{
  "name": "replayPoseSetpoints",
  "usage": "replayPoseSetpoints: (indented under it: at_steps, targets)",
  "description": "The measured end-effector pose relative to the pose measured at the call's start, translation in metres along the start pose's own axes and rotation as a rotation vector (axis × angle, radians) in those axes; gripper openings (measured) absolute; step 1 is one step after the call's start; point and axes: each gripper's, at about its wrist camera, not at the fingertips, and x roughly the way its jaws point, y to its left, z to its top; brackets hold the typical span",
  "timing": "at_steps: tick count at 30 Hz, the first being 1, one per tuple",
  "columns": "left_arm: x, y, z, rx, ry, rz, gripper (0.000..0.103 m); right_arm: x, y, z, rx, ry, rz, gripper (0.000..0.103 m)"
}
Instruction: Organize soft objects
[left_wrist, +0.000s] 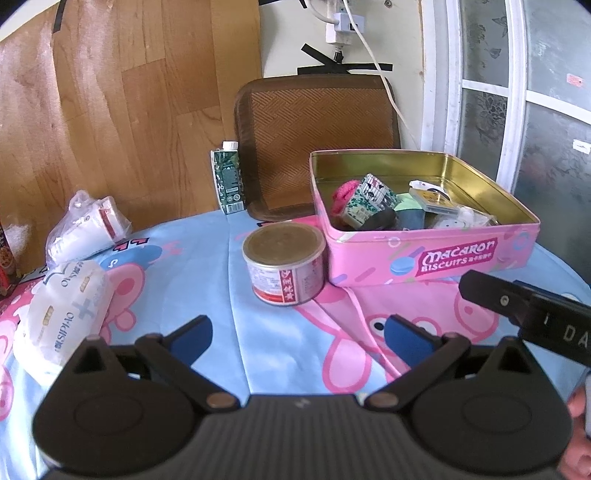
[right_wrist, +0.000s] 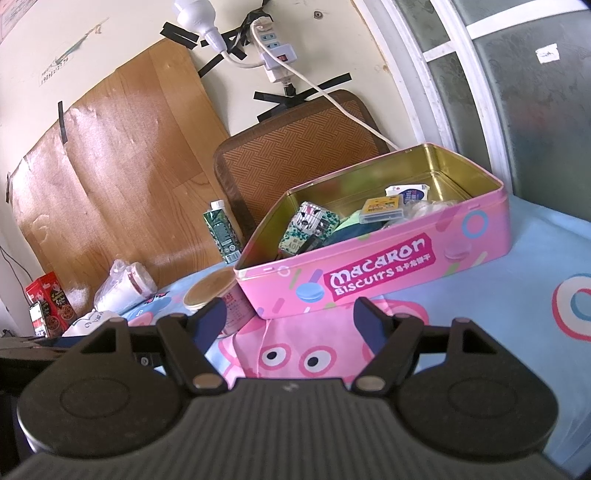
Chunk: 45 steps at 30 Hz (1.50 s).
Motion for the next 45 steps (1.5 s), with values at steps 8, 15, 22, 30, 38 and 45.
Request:
replayPoseSetpoints:
  at_steps: [8,15,22,30,38,45]
  targets:
    - [0.0012,0.0009,0.0004,0.001,0.006,-0.008,0.103,0.0001,-0.0002,0.0002,-0.001,0.001,0.001,0.078]
    - [0.0013,0.0,-0.0002,0.002,0.007,-0.009,0.103,0.0001,-0.0001,0.0002,-0.002,0.001,0.0,0.078]
    - [0.0014,0.0002,-0.0006,0.001,0.008,-0.012,0.103,0.0001,-0.0003,0.0003,-0.001,0.001,0.001,0.078]
    - [0.0017,0.0003,-0.0004,0.002,0.008,-0.012,0.103,0.0001,-0.0004,0.0003,-0.002,0.001,0.001,0.078]
    - [0.0017,0.0001,-0.0004,0.003,0.008,-0.011,0.103,0.0002,-0.0002,0.0003,-0.001,0.002,0.001,0.078]
    - [0.0025,0.0012,-0.001,-0.001,0.012,-0.018,0.103,0.0001,0.0002,0.0004,-0.001,0.002,0.0,0.078]
